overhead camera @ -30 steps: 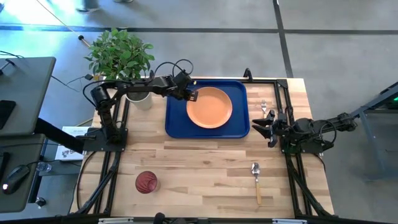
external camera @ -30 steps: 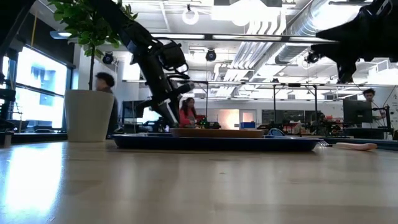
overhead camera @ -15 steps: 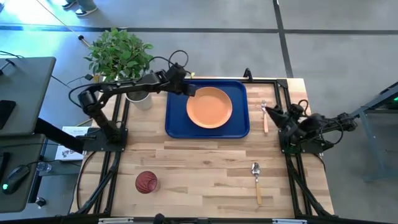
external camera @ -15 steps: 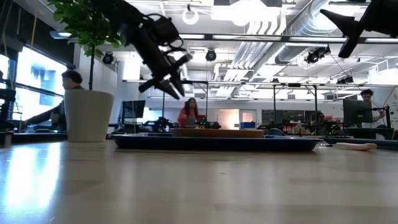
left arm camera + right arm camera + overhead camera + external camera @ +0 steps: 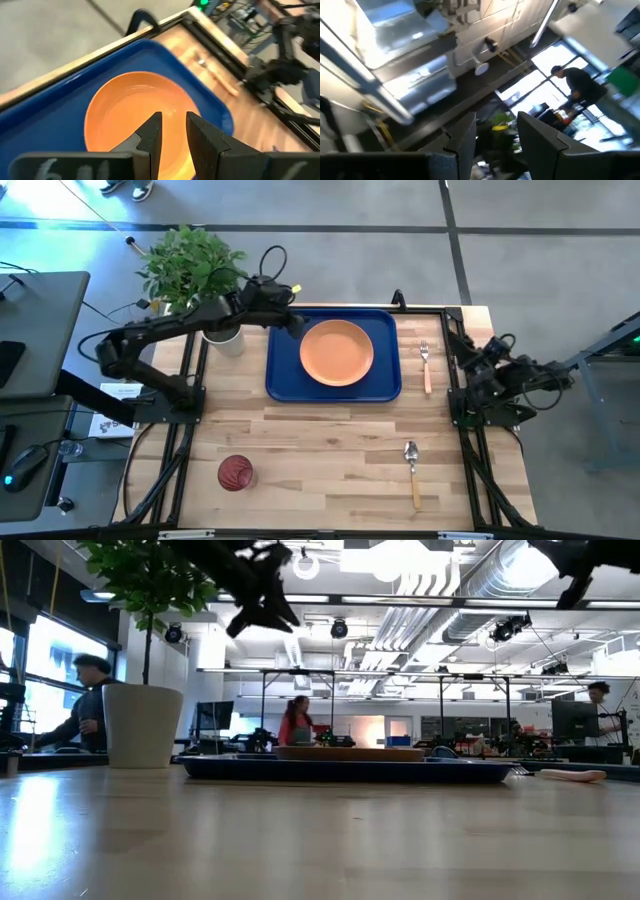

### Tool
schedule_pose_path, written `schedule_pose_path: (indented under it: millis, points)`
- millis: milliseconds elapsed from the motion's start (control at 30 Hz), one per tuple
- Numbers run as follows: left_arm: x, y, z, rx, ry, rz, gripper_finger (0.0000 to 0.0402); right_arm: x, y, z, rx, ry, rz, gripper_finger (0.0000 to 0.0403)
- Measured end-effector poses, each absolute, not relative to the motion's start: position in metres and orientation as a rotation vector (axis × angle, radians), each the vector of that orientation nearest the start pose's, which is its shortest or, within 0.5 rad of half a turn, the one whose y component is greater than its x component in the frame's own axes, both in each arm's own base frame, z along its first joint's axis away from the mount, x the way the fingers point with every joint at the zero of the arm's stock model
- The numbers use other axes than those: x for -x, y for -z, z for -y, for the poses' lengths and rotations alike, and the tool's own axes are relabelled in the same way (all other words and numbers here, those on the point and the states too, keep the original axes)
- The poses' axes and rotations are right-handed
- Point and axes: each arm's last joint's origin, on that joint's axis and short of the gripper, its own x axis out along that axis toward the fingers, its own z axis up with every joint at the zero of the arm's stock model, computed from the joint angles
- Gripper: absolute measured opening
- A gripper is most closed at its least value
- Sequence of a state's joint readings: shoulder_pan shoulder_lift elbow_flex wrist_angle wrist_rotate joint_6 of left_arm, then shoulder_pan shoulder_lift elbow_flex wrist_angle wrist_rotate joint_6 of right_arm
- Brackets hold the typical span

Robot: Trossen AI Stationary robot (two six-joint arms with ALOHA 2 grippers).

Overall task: Pick and place plate/cup/fork/spoon on tray
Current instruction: Put the yellow fork on the blue tray

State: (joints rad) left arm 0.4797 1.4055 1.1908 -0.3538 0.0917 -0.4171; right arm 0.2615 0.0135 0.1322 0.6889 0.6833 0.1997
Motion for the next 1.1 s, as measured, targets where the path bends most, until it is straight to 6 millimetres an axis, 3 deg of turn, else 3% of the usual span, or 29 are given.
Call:
schedule_pose_path:
  millis: [233,533,833,1100]
  points:
    - [-0.271,-0.335,-0.110,0.478,-0.387,-0.461,0.0078,-0.043,-0.296,0.012,-0.540,0.563,0.514,0.0137]
    - [-0.279,-0.338,-0.077,0.441,-0.272,-0.486,0.0078,-0.037,-0.316,0.016,-0.623,0.744,0.189,0.0137]
    - [-0.285,-0.338,-0.045,0.404,-0.159,-0.509,0.0078,-0.051,-0.303,0.010,-0.759,0.855,-0.091,0.0137]
    - [-0.287,-0.338,-0.034,0.361,-0.112,-0.518,0.0078,-0.067,-0.282,0.003,-0.869,0.982,-0.340,0.0137]
